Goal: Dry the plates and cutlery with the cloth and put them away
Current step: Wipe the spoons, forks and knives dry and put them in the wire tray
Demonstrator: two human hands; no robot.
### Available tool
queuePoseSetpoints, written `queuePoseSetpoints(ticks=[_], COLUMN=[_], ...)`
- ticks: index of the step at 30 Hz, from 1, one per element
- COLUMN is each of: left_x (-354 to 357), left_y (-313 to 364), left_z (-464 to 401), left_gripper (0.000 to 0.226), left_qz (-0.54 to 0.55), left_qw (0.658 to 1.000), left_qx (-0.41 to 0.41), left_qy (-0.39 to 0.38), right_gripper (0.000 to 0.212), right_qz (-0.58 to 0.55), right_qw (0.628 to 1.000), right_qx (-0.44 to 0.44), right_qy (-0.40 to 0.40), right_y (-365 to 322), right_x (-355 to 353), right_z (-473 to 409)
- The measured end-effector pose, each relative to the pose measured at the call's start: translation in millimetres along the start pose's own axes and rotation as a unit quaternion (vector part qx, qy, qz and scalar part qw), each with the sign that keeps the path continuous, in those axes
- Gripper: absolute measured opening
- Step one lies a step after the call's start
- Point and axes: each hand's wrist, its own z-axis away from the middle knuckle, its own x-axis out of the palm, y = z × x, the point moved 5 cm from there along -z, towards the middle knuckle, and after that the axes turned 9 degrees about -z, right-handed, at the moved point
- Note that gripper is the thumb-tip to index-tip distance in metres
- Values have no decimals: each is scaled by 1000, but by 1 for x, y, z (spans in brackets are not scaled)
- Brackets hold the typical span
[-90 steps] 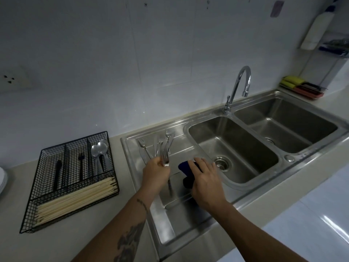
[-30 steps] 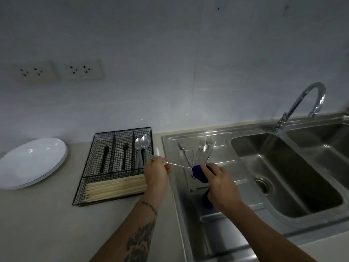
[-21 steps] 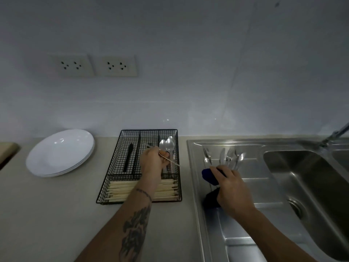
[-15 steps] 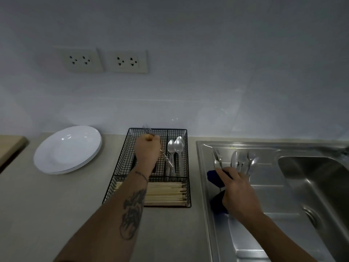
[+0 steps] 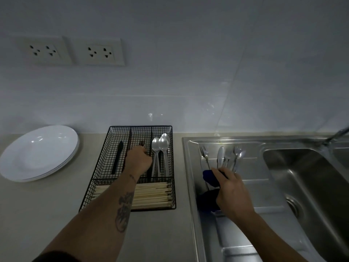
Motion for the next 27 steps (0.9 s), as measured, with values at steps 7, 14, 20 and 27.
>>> queuePoseSetpoints(ticks=[7,14,20,27], left_x=[-7,10,103,142], left_y=[5,91,151,170], left_z=[10,49,79,77], left_gripper=[36,21,21,10], left_qz=[-49,-13,-27,-88], left_qw=[998,970,977,987], left_qx=[31,201,208,134], left_qy=[29,134,-32,-15], right_gripper=[67,63,65,61], right_qz=[-13,5,19,-19], right_qw=[999,996,995,995], right_qx=[36,77,99,96], right_qy=[21,35,20,15], right_y=[19,38,63,97], right_x=[-19,-32,-39,-43], right_z=[6,14,18,25])
